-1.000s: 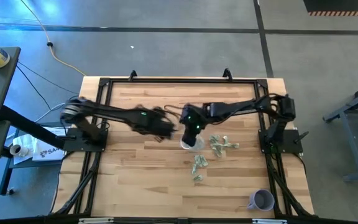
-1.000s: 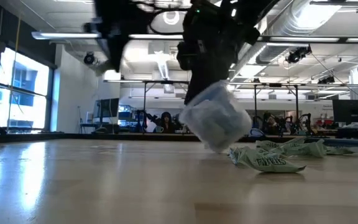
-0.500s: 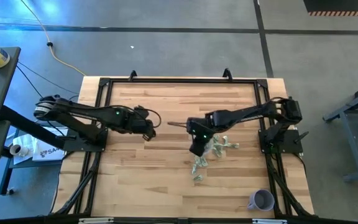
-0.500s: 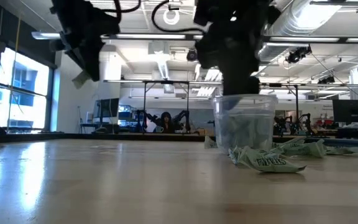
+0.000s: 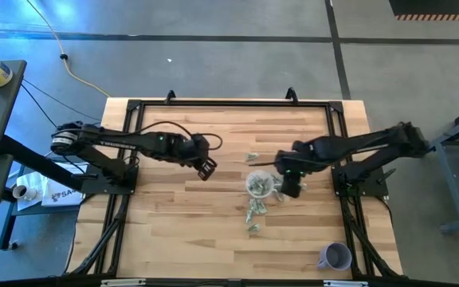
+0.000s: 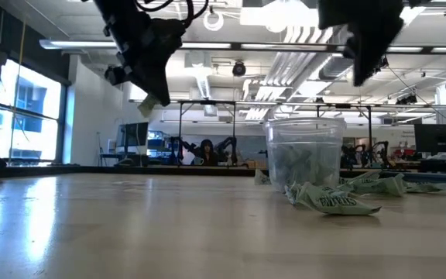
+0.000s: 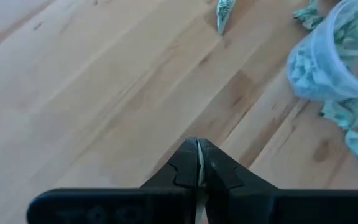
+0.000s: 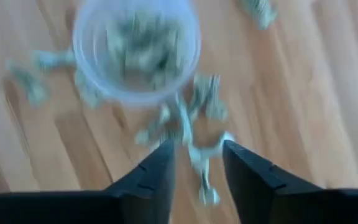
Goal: Pick and place Stevia / Truvia into bins
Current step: Put the white stevia packet into the transparent container
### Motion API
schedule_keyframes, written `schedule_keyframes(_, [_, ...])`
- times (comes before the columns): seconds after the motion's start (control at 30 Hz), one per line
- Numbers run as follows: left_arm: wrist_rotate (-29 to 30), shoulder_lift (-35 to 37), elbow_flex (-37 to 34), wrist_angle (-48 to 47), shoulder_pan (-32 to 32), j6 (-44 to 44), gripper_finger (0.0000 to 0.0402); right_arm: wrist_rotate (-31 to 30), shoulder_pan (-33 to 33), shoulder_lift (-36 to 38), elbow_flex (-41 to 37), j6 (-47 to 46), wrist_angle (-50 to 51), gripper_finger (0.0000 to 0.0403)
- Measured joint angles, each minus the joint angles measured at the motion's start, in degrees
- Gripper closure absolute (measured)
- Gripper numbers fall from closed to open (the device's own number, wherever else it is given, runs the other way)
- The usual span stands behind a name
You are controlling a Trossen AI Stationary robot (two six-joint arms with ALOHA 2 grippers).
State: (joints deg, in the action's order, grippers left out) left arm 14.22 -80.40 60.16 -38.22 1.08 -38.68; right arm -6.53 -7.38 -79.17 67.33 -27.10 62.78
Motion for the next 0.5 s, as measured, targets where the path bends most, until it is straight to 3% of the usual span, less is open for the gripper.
schedule_keyframes(0.13, [-1.0, 0.2, 0.0, 0.9, 1.0, 0.7, 0.0371, 4.3, -0.1, 1.1, -9.3, -1.1, -6.0, 0.0242])
schedule_keyframes(0.27, [-2.2, 0.2, 0.0, 0.4, 0.7, 0.2, 0.0371, 8.7, -0.7, -2.2, -15.5, -2.4, -19.5, 0.0235])
schedule_keyframes(0.5, [-3.1, 0.5, 0.0, -5.7, 0.0, -3.3, 0.0369, 7.7, 0.1, -12.7, -13.3, 3.5, -32.3, 0.0272])
